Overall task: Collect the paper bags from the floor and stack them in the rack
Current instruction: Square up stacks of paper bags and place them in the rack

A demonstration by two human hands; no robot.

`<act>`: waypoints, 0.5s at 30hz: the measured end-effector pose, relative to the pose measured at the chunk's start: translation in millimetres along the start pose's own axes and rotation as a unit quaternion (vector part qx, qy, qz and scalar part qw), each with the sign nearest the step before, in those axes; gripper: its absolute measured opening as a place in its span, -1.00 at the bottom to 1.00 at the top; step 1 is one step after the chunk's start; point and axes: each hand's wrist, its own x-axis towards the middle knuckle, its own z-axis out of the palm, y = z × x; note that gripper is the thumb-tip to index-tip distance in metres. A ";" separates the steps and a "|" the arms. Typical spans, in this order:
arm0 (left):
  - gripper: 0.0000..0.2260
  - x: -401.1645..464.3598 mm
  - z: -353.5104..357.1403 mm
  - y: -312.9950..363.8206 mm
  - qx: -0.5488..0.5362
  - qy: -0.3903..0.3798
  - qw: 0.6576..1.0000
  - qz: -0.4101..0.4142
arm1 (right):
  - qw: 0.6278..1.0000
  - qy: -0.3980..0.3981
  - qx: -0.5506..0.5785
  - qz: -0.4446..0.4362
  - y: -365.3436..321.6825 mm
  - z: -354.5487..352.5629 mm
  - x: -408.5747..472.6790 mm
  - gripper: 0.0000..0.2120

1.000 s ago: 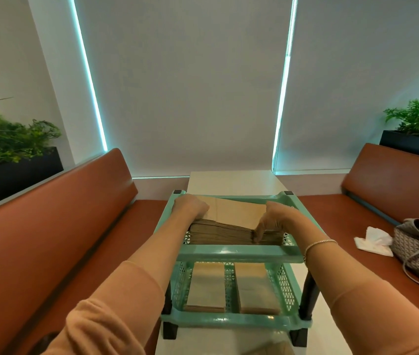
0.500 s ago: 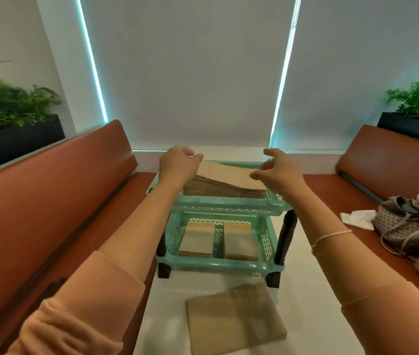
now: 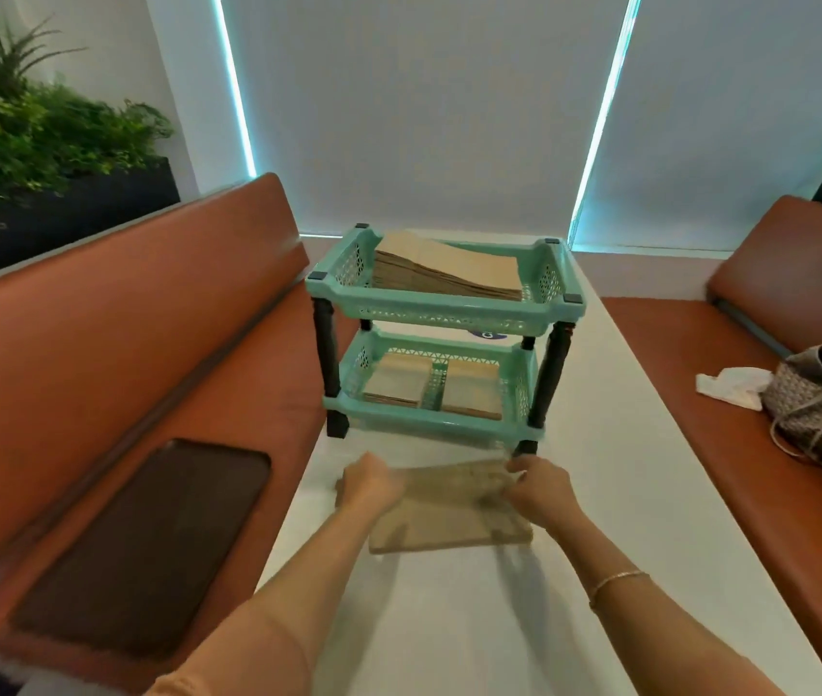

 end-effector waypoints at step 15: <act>-0.10 11.8 43.8 -28.6 0.004 -0.042 0.994 -0.098 | 0.975 -0.062 0.046 0.207 15.2 45.5 -0.1 -0.64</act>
